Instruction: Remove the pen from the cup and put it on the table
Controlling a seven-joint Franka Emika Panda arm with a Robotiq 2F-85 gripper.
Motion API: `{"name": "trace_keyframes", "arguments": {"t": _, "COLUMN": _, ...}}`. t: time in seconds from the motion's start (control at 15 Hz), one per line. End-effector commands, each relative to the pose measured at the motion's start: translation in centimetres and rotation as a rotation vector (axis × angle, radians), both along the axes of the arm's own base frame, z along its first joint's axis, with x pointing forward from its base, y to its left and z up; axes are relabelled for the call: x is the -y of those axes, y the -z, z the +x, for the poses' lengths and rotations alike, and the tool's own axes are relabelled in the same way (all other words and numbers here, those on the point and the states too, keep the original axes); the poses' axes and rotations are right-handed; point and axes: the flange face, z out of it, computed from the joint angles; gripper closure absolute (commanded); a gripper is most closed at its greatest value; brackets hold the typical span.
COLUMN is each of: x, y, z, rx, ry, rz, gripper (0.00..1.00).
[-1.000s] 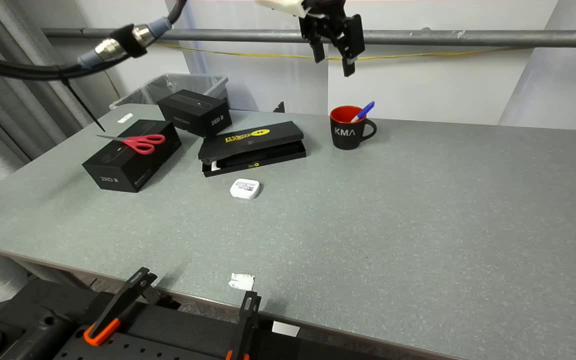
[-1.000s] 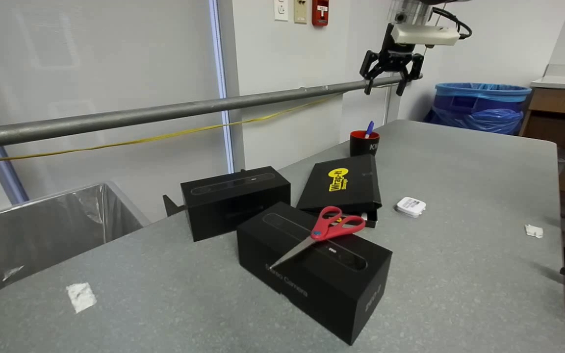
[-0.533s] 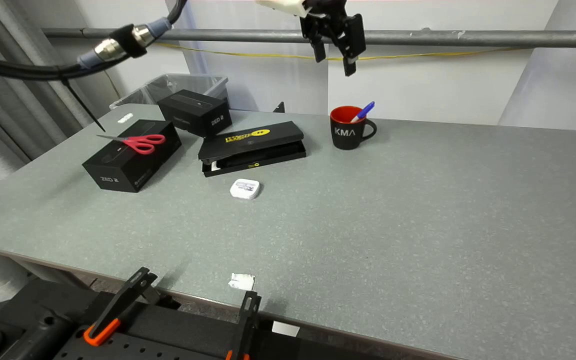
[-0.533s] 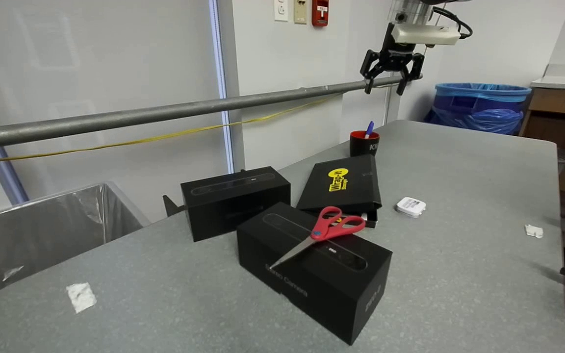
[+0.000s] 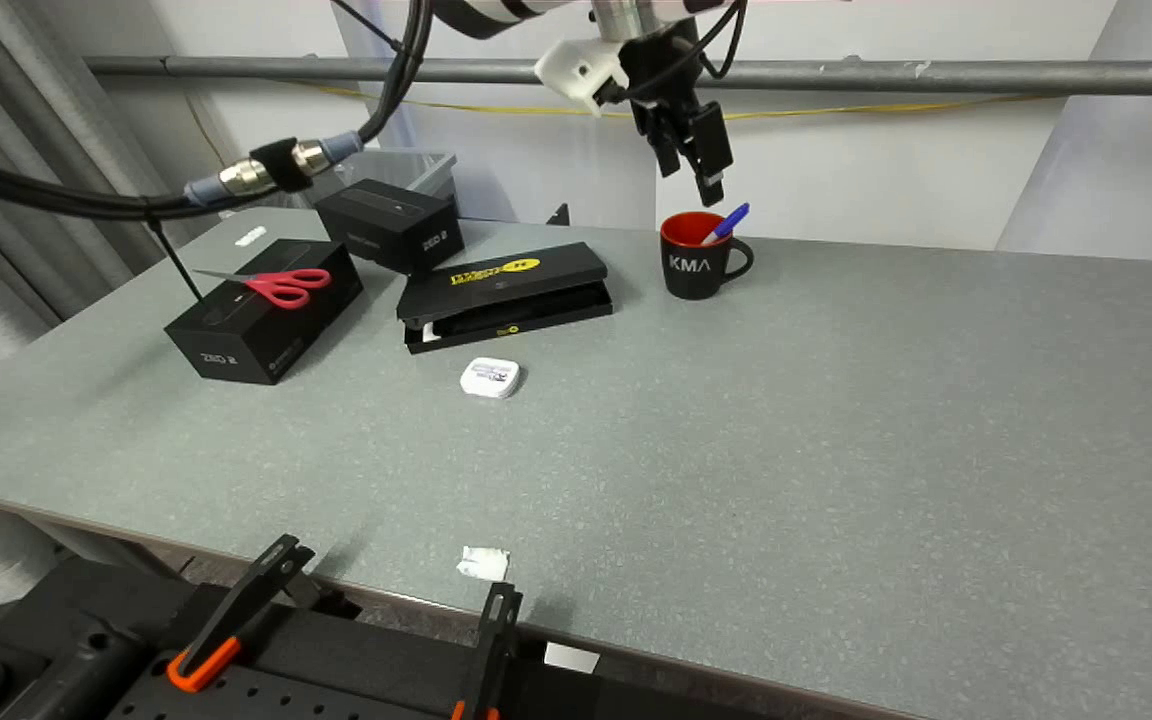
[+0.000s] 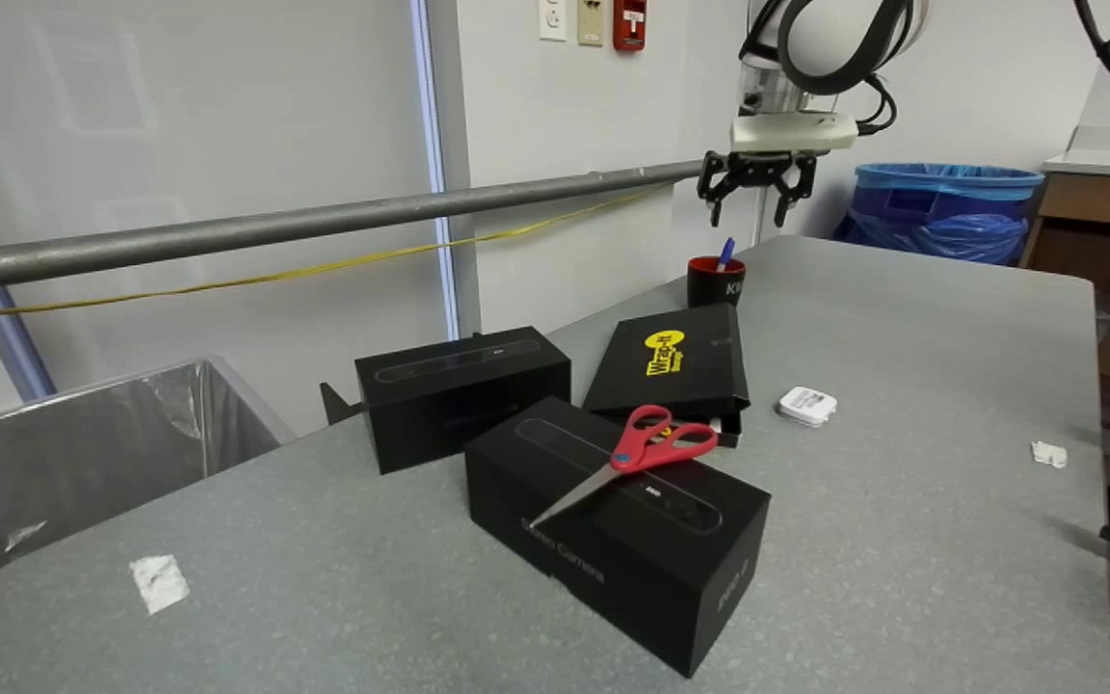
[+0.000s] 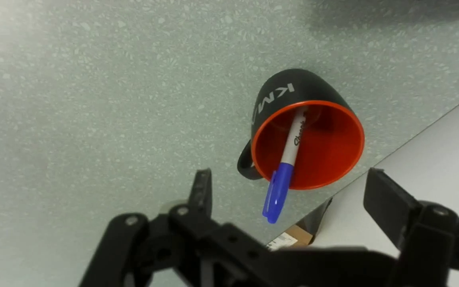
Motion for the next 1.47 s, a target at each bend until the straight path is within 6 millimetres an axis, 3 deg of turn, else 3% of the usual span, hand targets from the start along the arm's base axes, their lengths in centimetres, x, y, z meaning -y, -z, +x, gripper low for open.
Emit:
{"name": "trace_keyframes", "arguments": {"t": 0.0, "x": 1.1, "y": 2.2, "z": 2.7, "rx": 0.038, "ry": 0.104, "rz": -0.086, "gripper": 0.00}}
{"name": "trace_keyframes", "arguments": {"t": 0.6, "x": 4.5, "y": 5.6, "z": 5.5, "rx": 0.044, "ry": 0.282, "rz": -0.166, "gripper": 0.00}}
{"name": "trace_keyframes", "arguments": {"t": 0.67, "x": 4.6, "y": 5.9, "z": 5.7, "rx": 0.042, "ry": 0.290, "rz": -0.166, "gripper": 0.25}}
{"name": "trace_keyframes", "arguments": {"t": 0.8, "x": 4.6, "y": 6.5, "z": 6.2, "rx": 0.036, "ry": 0.299, "rz": -0.168, "gripper": 0.34}}
{"name": "trace_keyframes", "arguments": {"t": 1.27, "x": 4.3, "y": 7.2, "z": 7.3, "rx": 0.023, "ry": 0.315, "rz": -0.189, "gripper": 0.89}}
{"name": "trace_keyframes", "arguments": {"t": 1.4, "x": 4.3, "y": 7.2, "z": 7.4, "rx": 0.015, "ry": 0.316, "rz": -0.185, "gripper": 1.00}}
